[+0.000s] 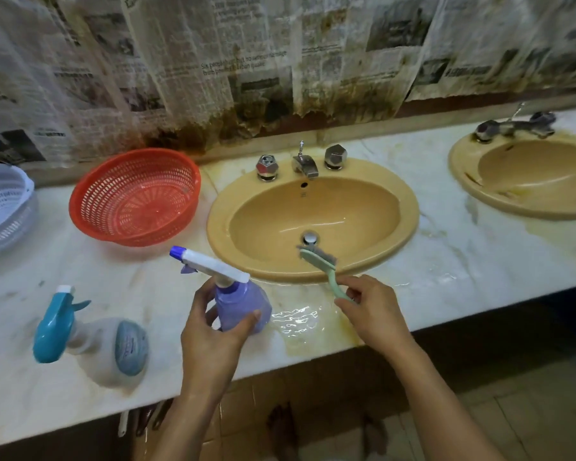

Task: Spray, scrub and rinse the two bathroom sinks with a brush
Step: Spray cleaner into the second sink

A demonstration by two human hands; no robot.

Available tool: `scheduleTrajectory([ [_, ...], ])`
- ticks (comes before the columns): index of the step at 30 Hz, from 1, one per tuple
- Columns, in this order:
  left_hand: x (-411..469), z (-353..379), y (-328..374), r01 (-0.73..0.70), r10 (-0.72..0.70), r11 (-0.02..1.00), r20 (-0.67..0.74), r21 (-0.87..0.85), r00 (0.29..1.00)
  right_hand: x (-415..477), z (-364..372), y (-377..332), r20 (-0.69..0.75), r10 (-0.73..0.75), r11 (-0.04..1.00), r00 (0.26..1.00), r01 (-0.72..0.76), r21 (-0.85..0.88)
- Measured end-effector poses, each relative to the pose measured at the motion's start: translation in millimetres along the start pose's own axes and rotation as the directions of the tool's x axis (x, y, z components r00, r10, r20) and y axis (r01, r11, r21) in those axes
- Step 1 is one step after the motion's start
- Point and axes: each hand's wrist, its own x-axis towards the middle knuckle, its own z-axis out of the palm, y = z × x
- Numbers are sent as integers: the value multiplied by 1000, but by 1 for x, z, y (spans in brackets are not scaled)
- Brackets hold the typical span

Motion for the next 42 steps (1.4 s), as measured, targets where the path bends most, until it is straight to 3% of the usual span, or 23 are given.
scheduleTrajectory([
  [7, -44, 117, 23, -95, 75, 994, 281, 59, 957, -56, -106, 99, -197, 235, 971, 952, -224, 78],
  [15, -110, 280, 41, -187, 132, 977, 407, 98, 904, -109, -232, 240, -316, 359, 932, 878, -356, 72],
  [21, -138, 368, 53, -205, 156, 975, 387, 88, 909, -105, -317, 305, -336, 364, 926, 869, -376, 32],
  [26, -124, 419, 57, -189, 144, 977, 350, 98, 925, -66, -357, 328, -273, 313, 947, 910, -322, 13],
  [42, -7, 540, 57, -45, 29, 991, 128, 125, 991, 155, -392, 361, 28, 136, 985, 990, -132, -111],
])
